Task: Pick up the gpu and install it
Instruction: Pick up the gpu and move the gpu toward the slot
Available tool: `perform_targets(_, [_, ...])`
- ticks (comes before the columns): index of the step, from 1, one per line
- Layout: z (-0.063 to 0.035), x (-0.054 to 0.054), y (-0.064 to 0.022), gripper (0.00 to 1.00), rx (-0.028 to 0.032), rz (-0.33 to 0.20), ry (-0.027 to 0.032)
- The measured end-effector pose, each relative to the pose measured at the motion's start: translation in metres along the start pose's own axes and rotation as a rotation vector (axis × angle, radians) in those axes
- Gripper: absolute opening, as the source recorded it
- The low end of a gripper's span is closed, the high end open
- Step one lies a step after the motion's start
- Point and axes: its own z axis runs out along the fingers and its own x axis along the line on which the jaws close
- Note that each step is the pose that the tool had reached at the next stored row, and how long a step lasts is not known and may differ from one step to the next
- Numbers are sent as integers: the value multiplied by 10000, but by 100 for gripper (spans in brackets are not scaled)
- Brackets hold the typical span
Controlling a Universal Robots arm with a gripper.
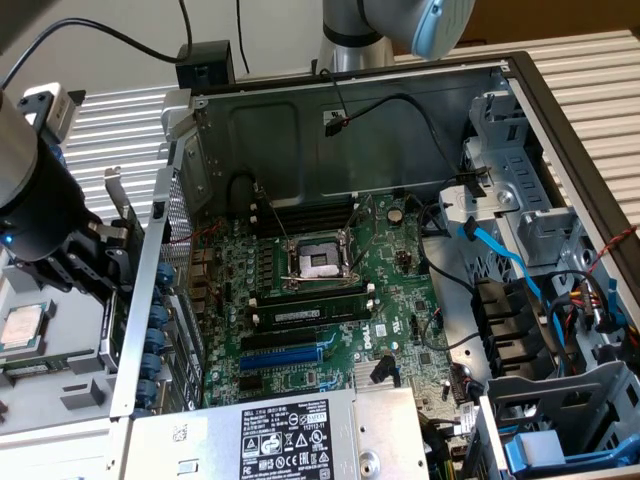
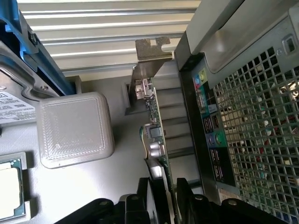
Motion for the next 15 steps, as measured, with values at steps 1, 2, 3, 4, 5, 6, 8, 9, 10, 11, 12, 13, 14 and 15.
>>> perform_targets(1, [1, -5, 1, 38, 0, 9, 42])
perform_targets(2, [2, -10, 1, 38, 2, 16, 77])
perform_targets(3, [3, -18, 2, 38, 11, 26, 130])
perform_targets(4, [4, -27, 4, 38, 22, 37, 190])
perform_targets(5, [5, -35, 5, 38, 33, 47, 249])
perform_targets(6, [6, -45, 7, 38, 46, 59, 313])
perform_targets(8, [8, -57, 9, 38, 64, 76, 410])
perform_targets(9, [9, -62, 10, 38, 70, 81, 437])
perform_targets(10, [10, -65, 10, 38, 72, 85, 452])
perform_targets(11, [10, -69, 11, 38, 75, 87, 466])
perform_targets(12, [10, -78, 13, 38, 80, 91, 491])
perform_targets(13, [8, -82, 14, 38, 83, 94, 505])
perform_targets(14, [4, -85, 15, 38, 86, 96, 513])
perform_targets(15, [3, -86, 16, 38, 87, 97, 516])
